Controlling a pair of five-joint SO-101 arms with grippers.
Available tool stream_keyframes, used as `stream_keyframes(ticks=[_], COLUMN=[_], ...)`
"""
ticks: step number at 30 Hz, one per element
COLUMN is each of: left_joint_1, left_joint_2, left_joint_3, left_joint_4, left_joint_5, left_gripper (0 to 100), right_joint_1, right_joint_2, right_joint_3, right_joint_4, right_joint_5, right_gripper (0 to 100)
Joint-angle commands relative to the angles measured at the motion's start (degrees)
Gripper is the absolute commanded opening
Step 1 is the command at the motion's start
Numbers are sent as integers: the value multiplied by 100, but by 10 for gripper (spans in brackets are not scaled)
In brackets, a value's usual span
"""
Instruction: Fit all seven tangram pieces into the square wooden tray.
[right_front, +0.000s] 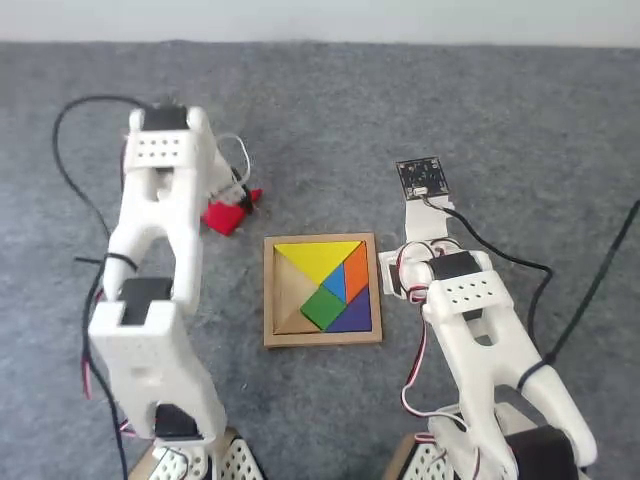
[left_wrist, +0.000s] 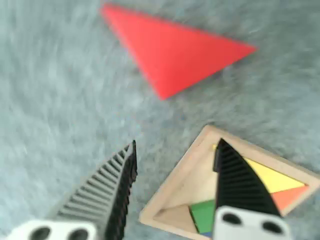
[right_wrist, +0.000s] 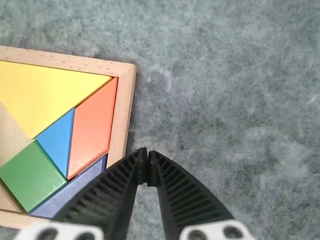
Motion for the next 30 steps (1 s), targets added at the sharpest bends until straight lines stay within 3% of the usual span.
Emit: stream_keyframes(ticks=[1, 4, 12, 16, 22, 25, 30], left_joint_1=[70, 158, 378, -255, -1459, -1477, -1178], left_joint_2=[-712, -730, -844, -800, -281, 273, 1556], left_joint_3=[1446, 1640, 1191, 505, -198, -330, -1051], left_joint_4=[-879, -1231, -1275, -1345, -2541, -3218, -4176], left_joint_5=[897, 1275, 1952, 1749, -703, -1916, -3332], left_gripper=[287, 297, 298, 298, 290, 227, 73], right_joint_1=[4, 4, 4, 4, 4, 4, 4], right_joint_2=[-286, -286, -286, -286, -295, -295, -295], right_joint_3=[-79, -79, -79, -79, -79, -88, -88], right_joint_4=[-57, -57, -57, -48, -48, -48, -48], right_joint_5=[62, 62, 62, 70, 70, 70, 70], right_gripper=[9, 9, 9, 9, 9, 9, 9])
